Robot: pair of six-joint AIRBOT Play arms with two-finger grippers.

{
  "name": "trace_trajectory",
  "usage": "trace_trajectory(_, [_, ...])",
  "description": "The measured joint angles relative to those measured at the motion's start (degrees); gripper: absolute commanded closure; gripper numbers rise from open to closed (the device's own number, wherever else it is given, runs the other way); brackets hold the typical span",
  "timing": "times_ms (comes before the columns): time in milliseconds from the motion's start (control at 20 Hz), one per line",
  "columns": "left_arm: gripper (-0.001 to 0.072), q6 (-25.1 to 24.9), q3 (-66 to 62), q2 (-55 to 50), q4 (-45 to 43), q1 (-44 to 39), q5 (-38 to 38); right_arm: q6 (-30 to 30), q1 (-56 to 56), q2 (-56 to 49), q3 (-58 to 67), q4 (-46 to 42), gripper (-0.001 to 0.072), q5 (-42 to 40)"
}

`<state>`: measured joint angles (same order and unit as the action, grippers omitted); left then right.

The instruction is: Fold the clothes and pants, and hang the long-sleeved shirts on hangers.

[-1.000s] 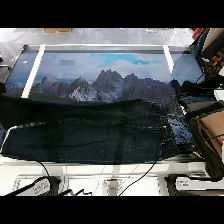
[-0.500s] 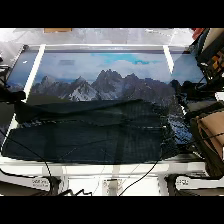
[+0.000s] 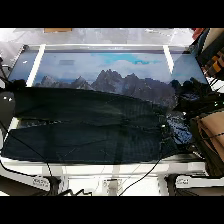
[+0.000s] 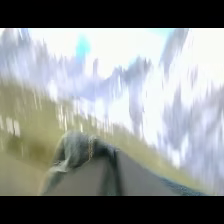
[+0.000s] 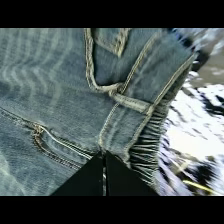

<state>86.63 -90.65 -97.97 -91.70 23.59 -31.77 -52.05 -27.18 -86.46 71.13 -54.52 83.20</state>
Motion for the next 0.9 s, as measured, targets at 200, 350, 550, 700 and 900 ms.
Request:
trace_trajectory(200, [0.0006,0.39,0.00,-0.59,0.26,-0.35,6.45,-0.02,-0.22,0.00,-4.68,1.77,0.0292,-4.11])
trace_trajectory(350, [0.0012,0.46,0.00,-0.42,0.28,-0.48,5.57,-2.47,-0.24,0.00,-6.01,1.46,0.0296,-8.48])
trace_trajectory(550, [0.0481,0.59,0.00,0.92,-0.17,-0.20,-3.78,-5.75,-0.24,0.20,-6.58,-0.04,0.0685,-11.34])
trace_trajectory(700, [0.0588,0.59,0.00,2.71,-1.07,0.96,-12.13,-6.29,-0.28,0.72,-6.64,-0.76,0.0663,-12.02])
trace_trajectory(900, [0.0679,-2.97,0.00,4.17,-3.30,3.10,-27.08,-6.84,-0.31,0.98,-6.69,-4.11,0.0686,-8.85])
